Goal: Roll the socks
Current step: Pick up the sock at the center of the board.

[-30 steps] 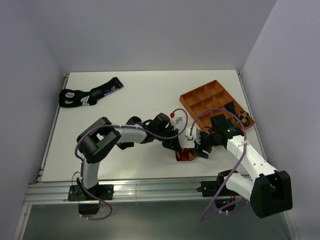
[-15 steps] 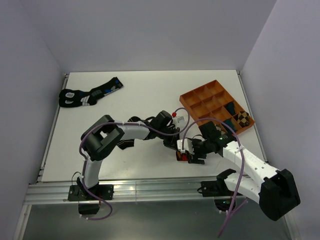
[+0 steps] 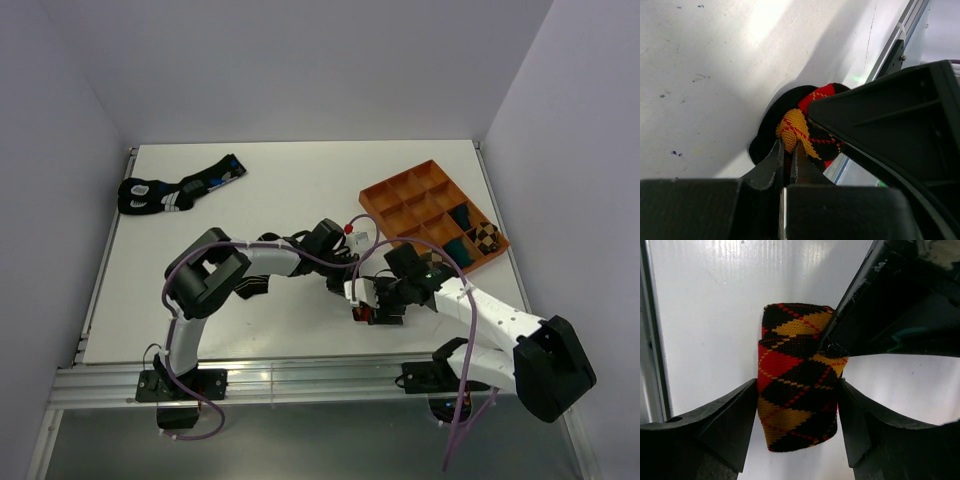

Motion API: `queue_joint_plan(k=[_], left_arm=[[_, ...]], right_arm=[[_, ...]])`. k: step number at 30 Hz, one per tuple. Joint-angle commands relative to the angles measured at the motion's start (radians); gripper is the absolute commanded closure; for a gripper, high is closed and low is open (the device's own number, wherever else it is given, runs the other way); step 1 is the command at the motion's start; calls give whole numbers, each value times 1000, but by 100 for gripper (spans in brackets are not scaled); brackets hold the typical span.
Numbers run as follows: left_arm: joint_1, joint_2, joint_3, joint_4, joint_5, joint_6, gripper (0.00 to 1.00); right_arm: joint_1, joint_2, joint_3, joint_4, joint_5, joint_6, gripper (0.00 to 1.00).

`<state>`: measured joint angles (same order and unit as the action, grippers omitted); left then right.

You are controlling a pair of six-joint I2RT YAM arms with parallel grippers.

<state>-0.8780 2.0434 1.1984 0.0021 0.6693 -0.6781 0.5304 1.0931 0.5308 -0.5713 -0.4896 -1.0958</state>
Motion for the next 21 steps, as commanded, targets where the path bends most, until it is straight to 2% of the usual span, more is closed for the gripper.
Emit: queue_joint_plan(k=[1, 7, 12, 18, 21], left_arm=[[5, 72, -17, -129, -70, 45, 100], [14, 86, -5, -131, -57, 48, 100], [17, 93, 1, -122, -34, 43, 100], [24, 100, -10, -87, -1, 28, 100], [27, 101, -20, -56, 32, 3, 100]], right_arm=[[16, 39, 5, 36, 37, 13, 30], [29, 100, 5, 77, 77, 23, 32], [40, 139, 15, 97, 98, 39, 37], [45, 166, 26, 123, 109, 59, 56], [46, 175, 29, 125, 103, 65, 61]])
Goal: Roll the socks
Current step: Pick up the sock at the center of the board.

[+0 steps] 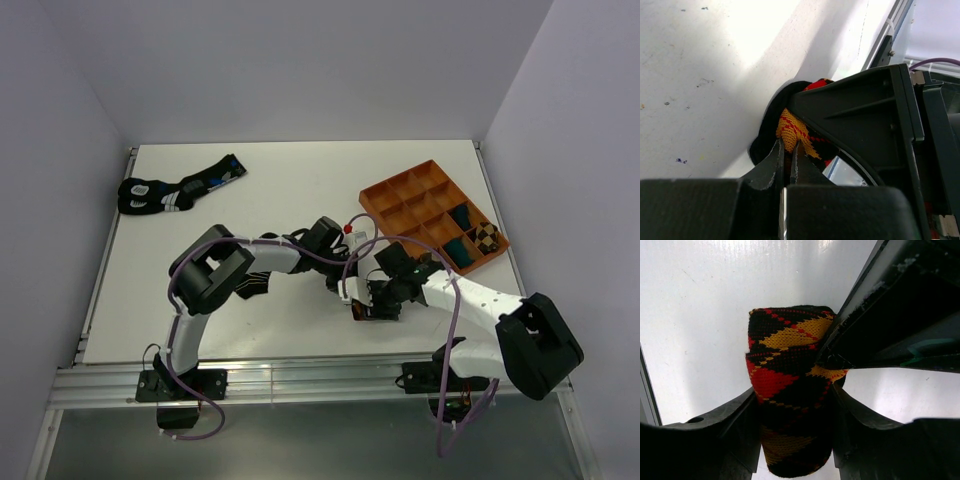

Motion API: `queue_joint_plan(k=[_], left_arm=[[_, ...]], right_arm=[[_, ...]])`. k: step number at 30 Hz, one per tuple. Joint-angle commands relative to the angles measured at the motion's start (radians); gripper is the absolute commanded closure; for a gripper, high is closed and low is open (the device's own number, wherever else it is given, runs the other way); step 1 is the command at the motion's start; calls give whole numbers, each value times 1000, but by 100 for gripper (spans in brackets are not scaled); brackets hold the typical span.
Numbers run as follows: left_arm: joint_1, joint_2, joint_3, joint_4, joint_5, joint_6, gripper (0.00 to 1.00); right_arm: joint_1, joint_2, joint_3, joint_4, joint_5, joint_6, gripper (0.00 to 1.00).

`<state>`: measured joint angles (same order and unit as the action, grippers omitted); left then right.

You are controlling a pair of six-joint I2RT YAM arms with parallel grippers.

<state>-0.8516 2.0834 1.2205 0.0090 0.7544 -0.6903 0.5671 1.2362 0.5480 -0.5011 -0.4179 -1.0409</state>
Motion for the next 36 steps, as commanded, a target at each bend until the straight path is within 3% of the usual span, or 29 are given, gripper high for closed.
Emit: queue_joint_plan(k=[1, 7, 12, 22, 36], left_arm=[[0, 63, -45, -47, -49, 11, 100], [11, 9, -55, -17, -79, -21, 97], [32, -71, -55, 31, -116, -74, 82], [94, -206, -119, 141, -182, -169, 70], [135, -374, -170, 167, -230, -183, 70]], right_arm=[[10, 34, 13, 52, 28, 10, 66], [10, -3, 18, 49, 41, 27, 86], [10, -35, 40, 29, 30, 47, 95], [5, -61, 43, 42, 27, 103, 99], [-45, -61, 139, -25, -33, 166, 100]])
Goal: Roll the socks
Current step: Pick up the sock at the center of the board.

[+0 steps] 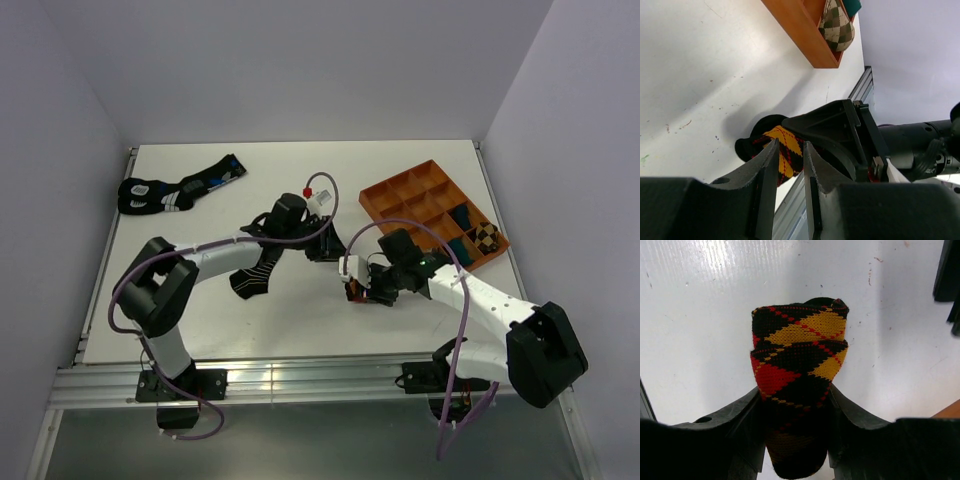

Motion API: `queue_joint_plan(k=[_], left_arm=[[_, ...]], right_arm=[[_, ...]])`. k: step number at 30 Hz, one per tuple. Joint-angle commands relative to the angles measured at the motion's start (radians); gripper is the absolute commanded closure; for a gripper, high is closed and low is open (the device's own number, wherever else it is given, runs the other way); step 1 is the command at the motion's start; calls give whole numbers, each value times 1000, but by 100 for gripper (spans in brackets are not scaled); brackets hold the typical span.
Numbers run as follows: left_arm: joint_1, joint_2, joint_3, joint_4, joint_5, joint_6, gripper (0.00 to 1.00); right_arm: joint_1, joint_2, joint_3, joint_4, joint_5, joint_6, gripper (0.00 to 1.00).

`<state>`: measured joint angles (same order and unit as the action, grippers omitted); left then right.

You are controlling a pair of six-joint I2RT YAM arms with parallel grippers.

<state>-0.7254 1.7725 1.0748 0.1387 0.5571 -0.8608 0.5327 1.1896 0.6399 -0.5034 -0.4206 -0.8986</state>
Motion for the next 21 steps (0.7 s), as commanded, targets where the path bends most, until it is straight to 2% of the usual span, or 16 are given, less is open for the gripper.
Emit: queue_joint_plan(k=[1, 10, 21], left_arm=[[9, -76, -33, 50, -46, -15, 70], [44, -248, -116, 71, -129, -12, 70], [49, -357, -237, 199, -149, -33, 70]], right_arm=[[-20, -13, 52, -30, -33, 27, 100], [-125, -18, 191, -64, -27, 75, 100], [-400, 160, 457, -17, 141, 219, 100]])
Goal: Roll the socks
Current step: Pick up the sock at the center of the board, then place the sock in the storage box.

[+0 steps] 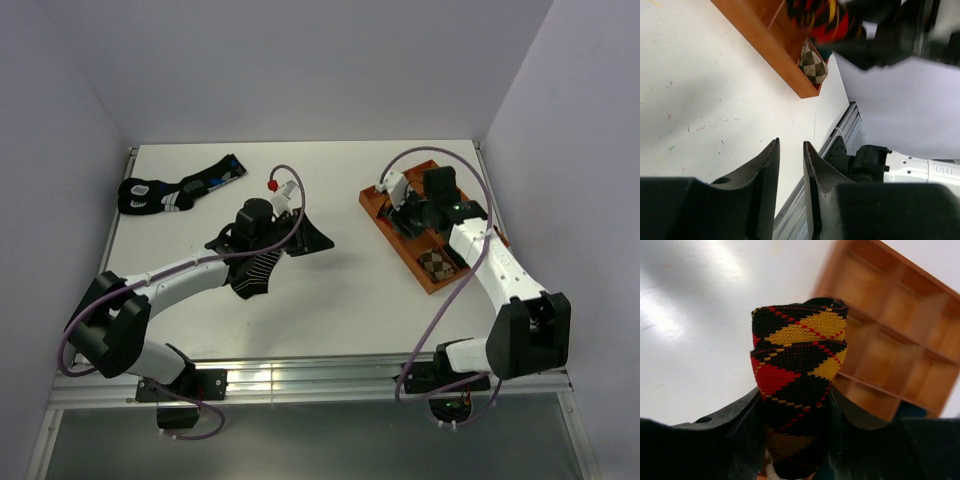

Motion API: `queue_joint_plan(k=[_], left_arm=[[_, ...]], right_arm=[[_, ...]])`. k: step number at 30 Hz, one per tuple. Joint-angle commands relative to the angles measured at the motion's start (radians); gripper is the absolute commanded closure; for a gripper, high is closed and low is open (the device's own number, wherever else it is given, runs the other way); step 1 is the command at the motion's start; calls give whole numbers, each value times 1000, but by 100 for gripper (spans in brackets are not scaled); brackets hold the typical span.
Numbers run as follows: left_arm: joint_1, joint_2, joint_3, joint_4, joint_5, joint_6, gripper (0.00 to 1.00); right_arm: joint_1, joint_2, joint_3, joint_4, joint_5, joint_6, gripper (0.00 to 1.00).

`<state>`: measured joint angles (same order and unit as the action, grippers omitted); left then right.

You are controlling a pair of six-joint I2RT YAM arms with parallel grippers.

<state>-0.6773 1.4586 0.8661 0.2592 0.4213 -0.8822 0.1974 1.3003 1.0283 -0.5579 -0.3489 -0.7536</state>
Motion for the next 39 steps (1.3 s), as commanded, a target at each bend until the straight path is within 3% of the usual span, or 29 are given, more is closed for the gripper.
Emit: queue_joint_plan(k=[1, 7, 14, 28, 39], left_arm=[[-1, -46, -36, 106, -12, -15, 70], [-1, -54, -119, 219, 8, -32, 70], [-1, -35, -162, 307, 39, -43, 70], [-1, -43, -191, 301, 34, -18, 70], [-1, -11, -202, 330, 45, -27, 70]], right_arm=[[-82, 68, 102, 50, 89, 88, 100], [-263, 218, 229, 62, 117, 151, 100], [-358, 327, 225, 188, 250, 186, 100], [-363, 355, 39, 331, 347, 172, 100], [-360, 361, -16, 265, 314, 122, 100]])
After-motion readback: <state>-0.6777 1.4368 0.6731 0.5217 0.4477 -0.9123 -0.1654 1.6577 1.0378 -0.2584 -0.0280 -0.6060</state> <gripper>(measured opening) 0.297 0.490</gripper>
